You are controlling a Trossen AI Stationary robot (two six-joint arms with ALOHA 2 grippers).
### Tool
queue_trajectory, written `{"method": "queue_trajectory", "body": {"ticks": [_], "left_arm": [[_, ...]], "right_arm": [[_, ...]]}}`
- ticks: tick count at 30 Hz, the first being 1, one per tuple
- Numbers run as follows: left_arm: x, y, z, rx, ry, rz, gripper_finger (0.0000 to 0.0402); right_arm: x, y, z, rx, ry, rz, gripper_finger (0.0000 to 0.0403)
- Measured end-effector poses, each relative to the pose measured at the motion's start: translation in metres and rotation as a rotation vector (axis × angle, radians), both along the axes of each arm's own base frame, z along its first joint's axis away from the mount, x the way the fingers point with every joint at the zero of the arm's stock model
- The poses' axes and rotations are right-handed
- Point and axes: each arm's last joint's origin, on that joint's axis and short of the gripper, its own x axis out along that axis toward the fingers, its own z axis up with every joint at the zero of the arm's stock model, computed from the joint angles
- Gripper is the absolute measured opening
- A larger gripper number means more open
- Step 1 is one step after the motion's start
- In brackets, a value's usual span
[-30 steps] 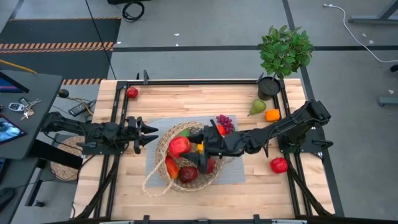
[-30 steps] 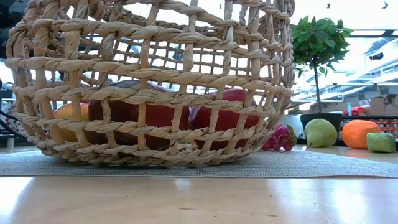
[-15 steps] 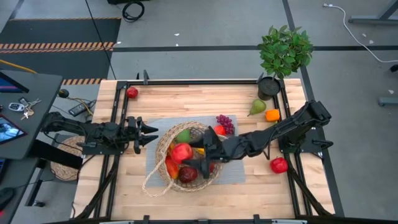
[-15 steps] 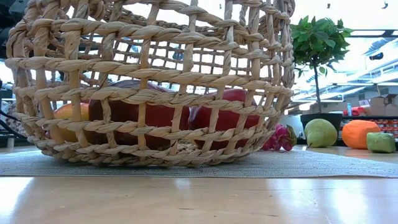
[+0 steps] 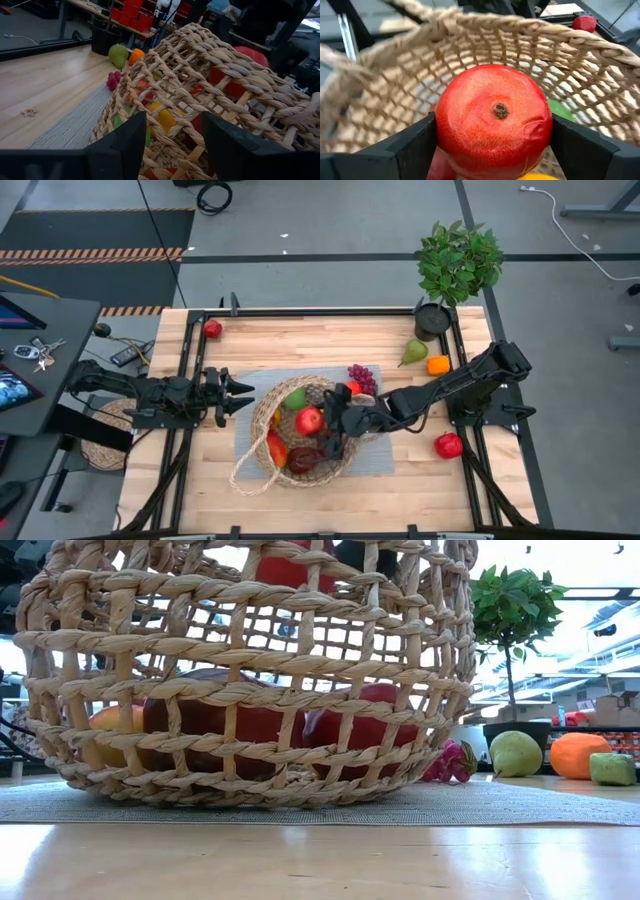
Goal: Build produce basket
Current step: Put the red apple into the brown basket, then put the green pear into the brown basket
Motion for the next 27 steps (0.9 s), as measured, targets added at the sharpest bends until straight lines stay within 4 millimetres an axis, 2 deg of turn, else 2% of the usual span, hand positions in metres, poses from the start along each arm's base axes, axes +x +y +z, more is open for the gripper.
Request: {"method": "queue_trajectory", "body": {"ticks": [6,12,19,21,27], "left_arm": [[0.0,0.0,0.0,0.0,0.0,0.0,0.0194],[0.0,0.0,0.0,0.0,0.0,0.0,0.0198],[0.0,0.0,0.0,0.0,0.0,0.0,0.0193],[0.0,0.0,0.0,0.0,0.0,0.0,0.0193],[0.0,0.0,0.0,0.0,0.0,0.0,0.0196]], "right_arm": [[0.0,-0.001,-0.002,-0.073,0.035,0.074,0.0357],[0.001,-0.004,-0.002,-0.078,0.036,0.072,0.0395],[0.003,-0.003,0.004,-0.07,-0.021,0.108,0.0391],[0.0,-0.005,0.012,-0.079,-0.044,0.085,0.0392],[-0.019,-0.018,0.058,-0.052,-0.221,0.011,0.0384]]}}
